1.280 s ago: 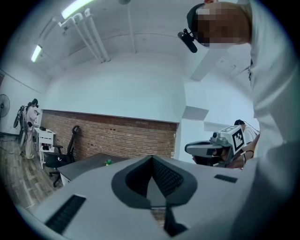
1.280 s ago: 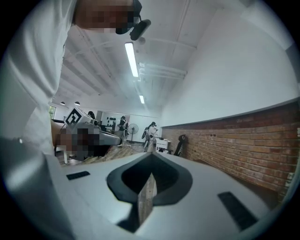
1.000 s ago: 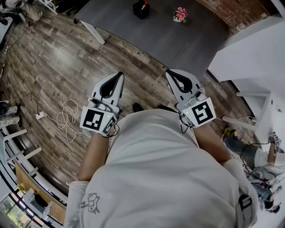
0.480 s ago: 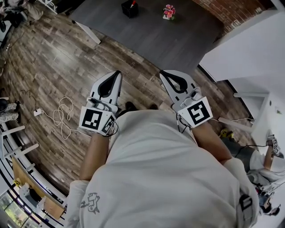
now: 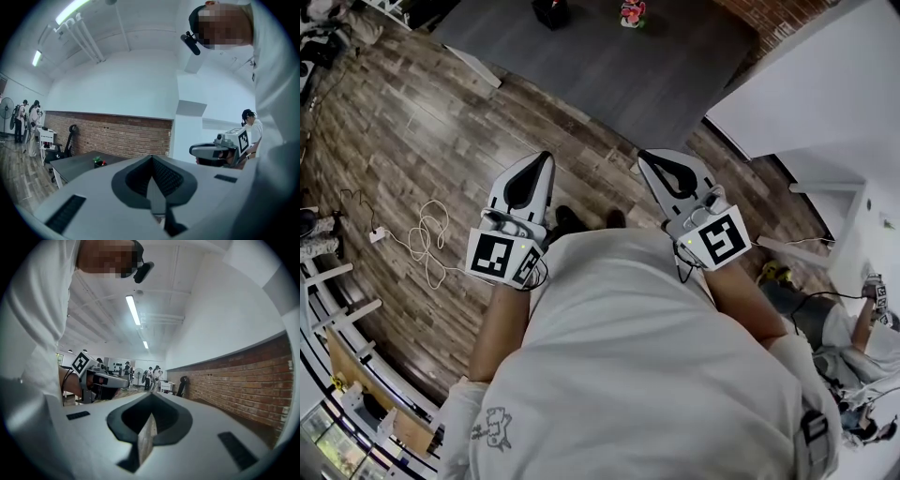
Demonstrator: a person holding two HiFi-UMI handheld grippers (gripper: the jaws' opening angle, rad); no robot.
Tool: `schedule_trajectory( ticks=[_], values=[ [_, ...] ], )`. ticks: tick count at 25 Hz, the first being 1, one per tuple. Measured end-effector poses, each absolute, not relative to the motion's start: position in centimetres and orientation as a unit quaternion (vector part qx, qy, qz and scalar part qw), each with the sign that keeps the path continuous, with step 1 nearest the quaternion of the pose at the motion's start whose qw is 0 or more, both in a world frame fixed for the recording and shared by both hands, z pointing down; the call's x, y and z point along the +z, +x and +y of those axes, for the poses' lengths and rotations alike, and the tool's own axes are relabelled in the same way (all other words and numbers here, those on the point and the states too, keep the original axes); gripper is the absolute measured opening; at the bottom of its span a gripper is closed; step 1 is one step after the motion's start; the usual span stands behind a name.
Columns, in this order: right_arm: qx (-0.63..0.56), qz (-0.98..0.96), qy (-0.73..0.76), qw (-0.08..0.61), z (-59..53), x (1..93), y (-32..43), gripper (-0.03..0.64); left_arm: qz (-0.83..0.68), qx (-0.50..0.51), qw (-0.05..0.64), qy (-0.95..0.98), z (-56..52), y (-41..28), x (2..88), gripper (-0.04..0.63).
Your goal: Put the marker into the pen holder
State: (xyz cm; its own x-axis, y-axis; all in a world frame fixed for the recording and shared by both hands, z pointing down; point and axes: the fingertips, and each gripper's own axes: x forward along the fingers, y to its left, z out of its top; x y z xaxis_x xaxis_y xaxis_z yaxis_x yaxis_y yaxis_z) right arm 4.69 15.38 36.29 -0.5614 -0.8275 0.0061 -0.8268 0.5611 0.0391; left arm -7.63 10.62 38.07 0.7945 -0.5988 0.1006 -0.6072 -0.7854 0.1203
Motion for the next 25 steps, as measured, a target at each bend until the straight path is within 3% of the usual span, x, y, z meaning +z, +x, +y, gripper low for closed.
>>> schedule_trajectory(
  ticks=[25],
  values=[
    [-0.005, -0.897, 0.442, 0.009, 16.8, 37.2, 4.8, 0.005, -0.328, 0.033, 0.079, 0.941, 13.0, -7.6, 38.5, 0.011]
  ],
)
